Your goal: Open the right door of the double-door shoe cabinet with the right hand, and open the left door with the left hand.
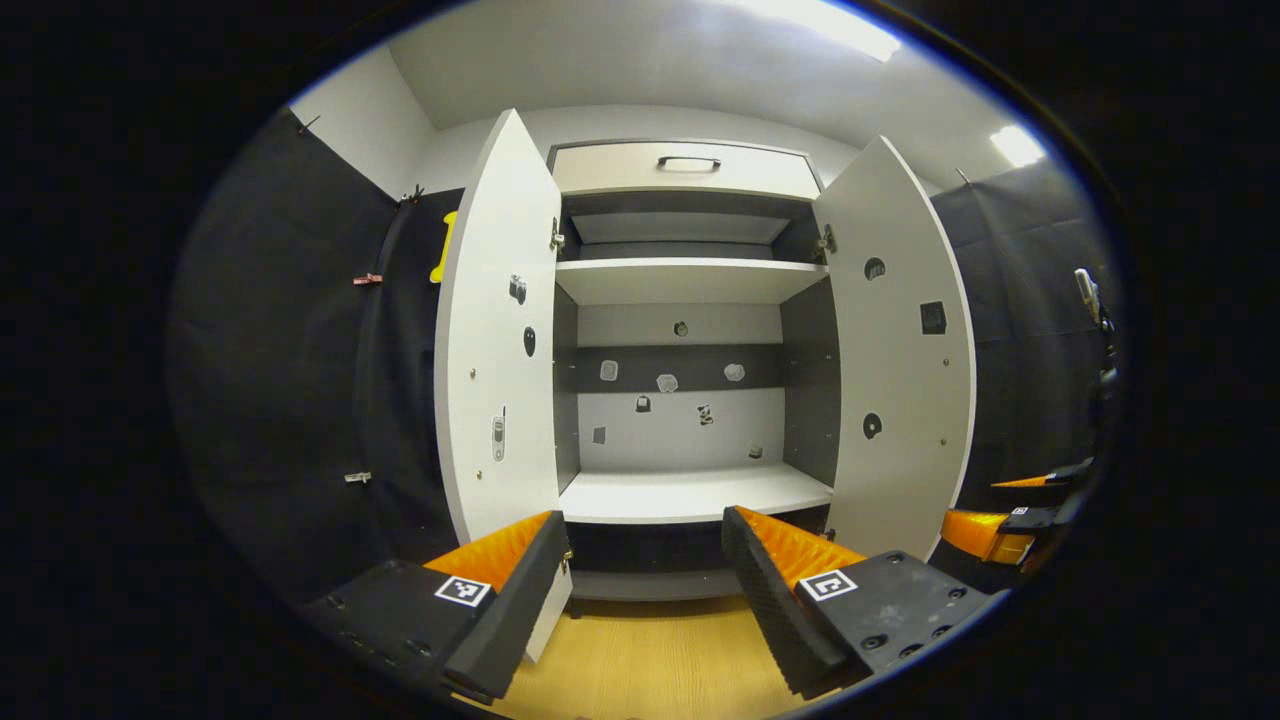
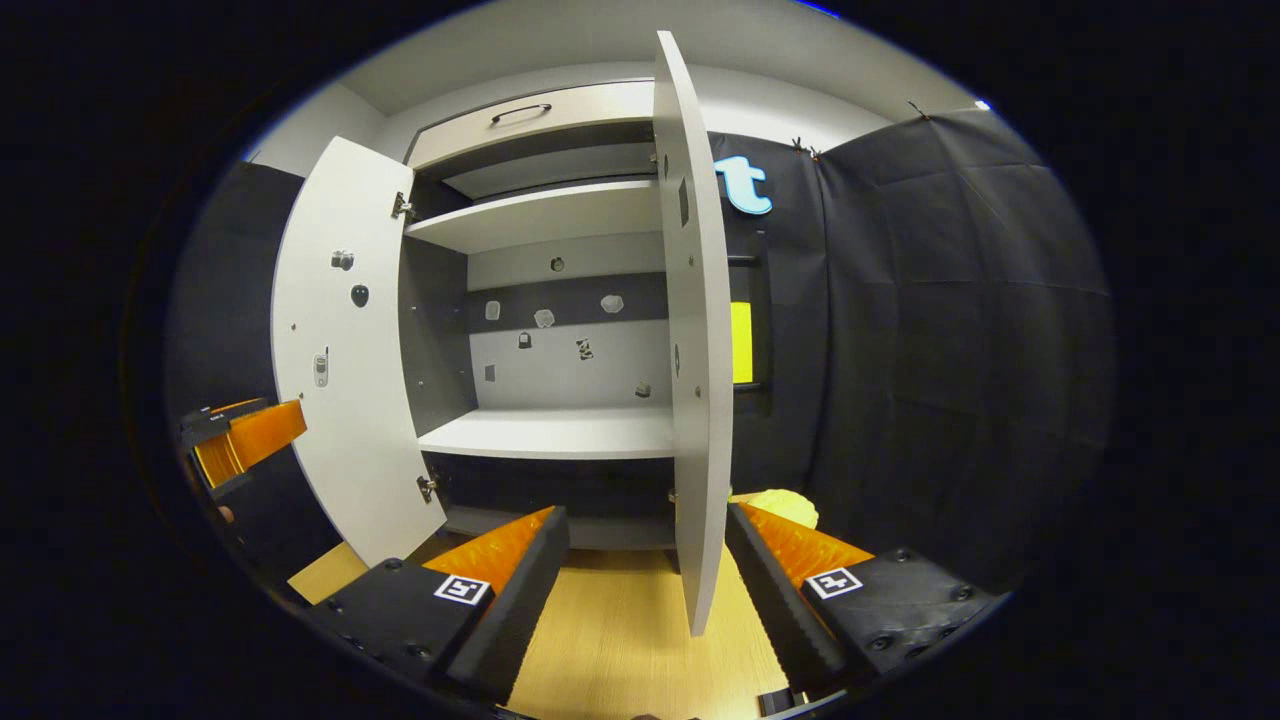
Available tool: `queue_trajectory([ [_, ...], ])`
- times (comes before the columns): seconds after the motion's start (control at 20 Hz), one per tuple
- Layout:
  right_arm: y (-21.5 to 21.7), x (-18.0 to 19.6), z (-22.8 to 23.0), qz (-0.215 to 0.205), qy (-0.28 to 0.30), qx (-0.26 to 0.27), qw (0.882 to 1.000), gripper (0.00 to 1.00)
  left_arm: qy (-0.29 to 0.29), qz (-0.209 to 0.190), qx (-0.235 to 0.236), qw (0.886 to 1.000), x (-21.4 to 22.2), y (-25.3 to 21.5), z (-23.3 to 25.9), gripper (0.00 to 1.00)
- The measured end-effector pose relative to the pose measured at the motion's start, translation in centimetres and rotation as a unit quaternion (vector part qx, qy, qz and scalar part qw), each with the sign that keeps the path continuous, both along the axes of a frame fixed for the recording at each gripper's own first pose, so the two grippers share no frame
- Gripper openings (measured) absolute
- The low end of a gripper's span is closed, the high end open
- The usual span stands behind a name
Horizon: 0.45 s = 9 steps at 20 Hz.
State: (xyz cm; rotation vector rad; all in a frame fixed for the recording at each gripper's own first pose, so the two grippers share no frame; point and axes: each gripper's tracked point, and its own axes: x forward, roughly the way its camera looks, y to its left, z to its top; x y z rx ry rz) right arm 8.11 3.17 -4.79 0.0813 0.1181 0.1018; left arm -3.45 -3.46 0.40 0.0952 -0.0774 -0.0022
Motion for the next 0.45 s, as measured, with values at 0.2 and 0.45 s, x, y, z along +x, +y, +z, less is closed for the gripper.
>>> queue_trajectory([
  [0.2,0.9,-1.0,0.1,0.012,-0.005,-0.001,1.0,0.99,-0.005,0.007,0.017,1.0,-1.0,0.4,-0.3,0.96],
  [0.45,2.6,-2.6,-0.4,0.016,-0.004,-0.004,1.0,0.99,0.01,0.015,0.001,1.0,-2.7,1.5,-2.4,0.96],
])
